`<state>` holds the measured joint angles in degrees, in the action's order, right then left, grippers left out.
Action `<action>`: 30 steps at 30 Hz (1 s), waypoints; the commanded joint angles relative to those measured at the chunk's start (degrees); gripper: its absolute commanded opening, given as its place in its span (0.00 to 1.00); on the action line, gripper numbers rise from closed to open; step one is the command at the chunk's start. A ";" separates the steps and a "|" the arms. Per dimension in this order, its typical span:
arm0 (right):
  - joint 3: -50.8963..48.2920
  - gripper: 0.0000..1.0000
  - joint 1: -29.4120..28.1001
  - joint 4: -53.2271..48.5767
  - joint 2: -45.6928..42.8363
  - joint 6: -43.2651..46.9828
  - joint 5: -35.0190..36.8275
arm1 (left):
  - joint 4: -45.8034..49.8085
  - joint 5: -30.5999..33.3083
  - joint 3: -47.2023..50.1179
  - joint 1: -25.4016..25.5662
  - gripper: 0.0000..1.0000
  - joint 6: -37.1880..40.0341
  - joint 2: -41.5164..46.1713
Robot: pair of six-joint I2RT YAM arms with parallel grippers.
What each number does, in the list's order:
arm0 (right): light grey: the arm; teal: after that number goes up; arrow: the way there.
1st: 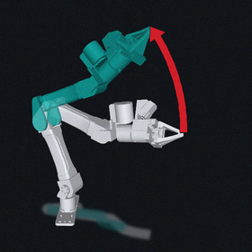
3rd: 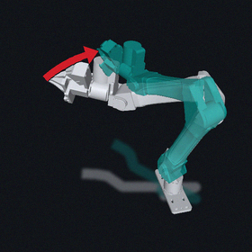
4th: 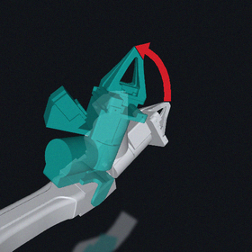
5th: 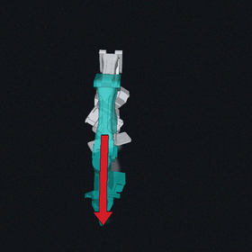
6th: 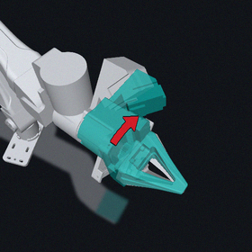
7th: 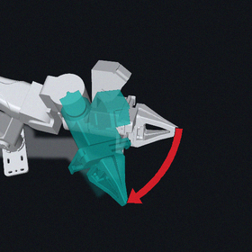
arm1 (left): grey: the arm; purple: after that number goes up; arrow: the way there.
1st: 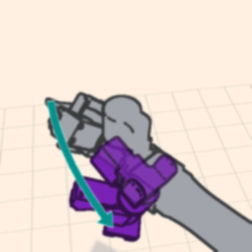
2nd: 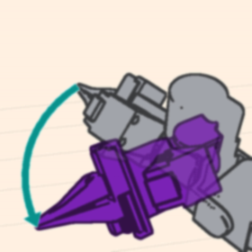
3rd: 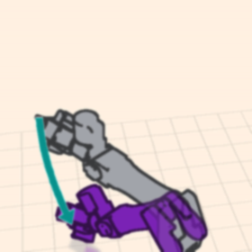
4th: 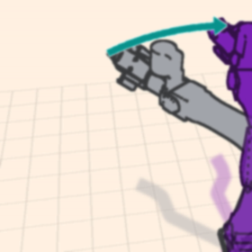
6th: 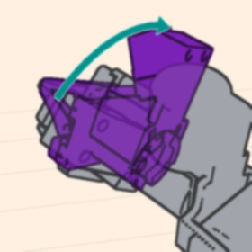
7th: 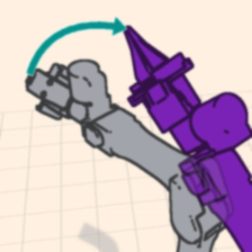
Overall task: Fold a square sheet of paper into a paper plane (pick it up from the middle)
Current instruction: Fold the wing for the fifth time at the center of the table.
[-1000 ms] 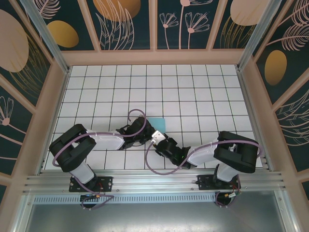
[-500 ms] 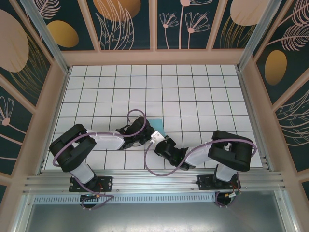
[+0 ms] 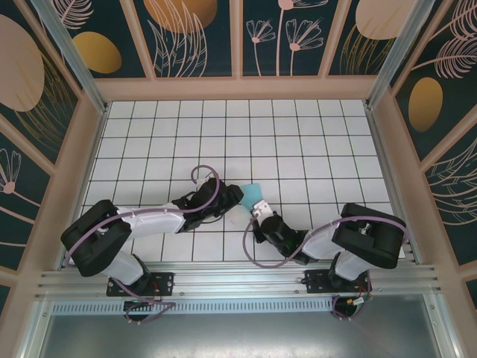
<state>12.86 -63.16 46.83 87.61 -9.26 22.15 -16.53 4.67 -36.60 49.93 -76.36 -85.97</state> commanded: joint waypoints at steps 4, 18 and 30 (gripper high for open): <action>-5.19 0.00 6.94 11.11 -3.44 -11.91 -15.22 | -2.25 2.94 2.10 0.17 0.51 1.02 2.67; -8.47 0.00 15.52 19.49 -2.94 -26.29 -27.37 | -8.67 -3.59 0.20 0.34 0.41 2.89 -3.15; -10.23 0.00 18.41 17.70 -2.76 -34.84 -26.08 | -12.53 -9.41 -4.25 0.77 0.37 5.42 -8.50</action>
<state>3.79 -45.30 62.67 84.90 -40.03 -4.78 -26.09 -1.87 -38.52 50.06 -73.03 -92.73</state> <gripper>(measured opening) 0.049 0.377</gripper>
